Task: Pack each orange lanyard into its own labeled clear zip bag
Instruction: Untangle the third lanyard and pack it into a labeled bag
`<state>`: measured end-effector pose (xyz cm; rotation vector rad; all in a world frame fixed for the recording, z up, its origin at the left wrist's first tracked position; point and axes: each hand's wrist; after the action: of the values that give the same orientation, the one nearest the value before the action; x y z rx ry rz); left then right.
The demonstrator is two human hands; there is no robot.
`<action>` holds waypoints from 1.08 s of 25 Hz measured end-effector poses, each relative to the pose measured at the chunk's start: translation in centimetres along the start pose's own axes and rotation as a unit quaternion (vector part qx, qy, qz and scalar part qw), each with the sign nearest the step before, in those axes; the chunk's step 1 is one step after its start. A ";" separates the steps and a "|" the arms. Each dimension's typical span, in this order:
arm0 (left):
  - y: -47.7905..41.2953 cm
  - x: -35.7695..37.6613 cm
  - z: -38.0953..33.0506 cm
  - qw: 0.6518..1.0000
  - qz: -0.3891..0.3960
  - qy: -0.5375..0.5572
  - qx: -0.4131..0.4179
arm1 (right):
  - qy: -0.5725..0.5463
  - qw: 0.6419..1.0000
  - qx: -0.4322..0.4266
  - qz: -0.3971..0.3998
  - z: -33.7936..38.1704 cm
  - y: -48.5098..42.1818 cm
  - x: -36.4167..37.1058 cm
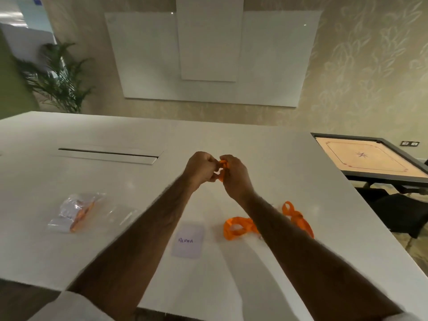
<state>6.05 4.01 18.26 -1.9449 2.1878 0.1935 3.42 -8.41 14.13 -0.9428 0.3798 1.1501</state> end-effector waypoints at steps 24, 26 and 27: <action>-0.2 -7.7 19.0 0.915 0.155 -0.372 0.036 | 0.271 0.911 0.019 0.312 1.7 4.9 16.3; -0.2 -7.8 18.8 0.916 0.149 -0.370 0.039 | 0.261 0.920 0.021 0.290 1.4 4.9 15.9; -0.2 -8.1 18.8 0.915 0.147 -0.374 0.041 | 0.255 0.925 0.023 0.282 1.2 4.7 15.7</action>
<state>8.39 16.20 2.02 -1.1824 1.8793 0.7399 5.27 2.47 1.98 -1.1236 1.1556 1.3914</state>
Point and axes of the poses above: each hand's wrist, its own y-axis away from the middle knuckle, its own x-axis out of the palm, z = x × y, and after that the axes turned 10 degrees about y, right-handed
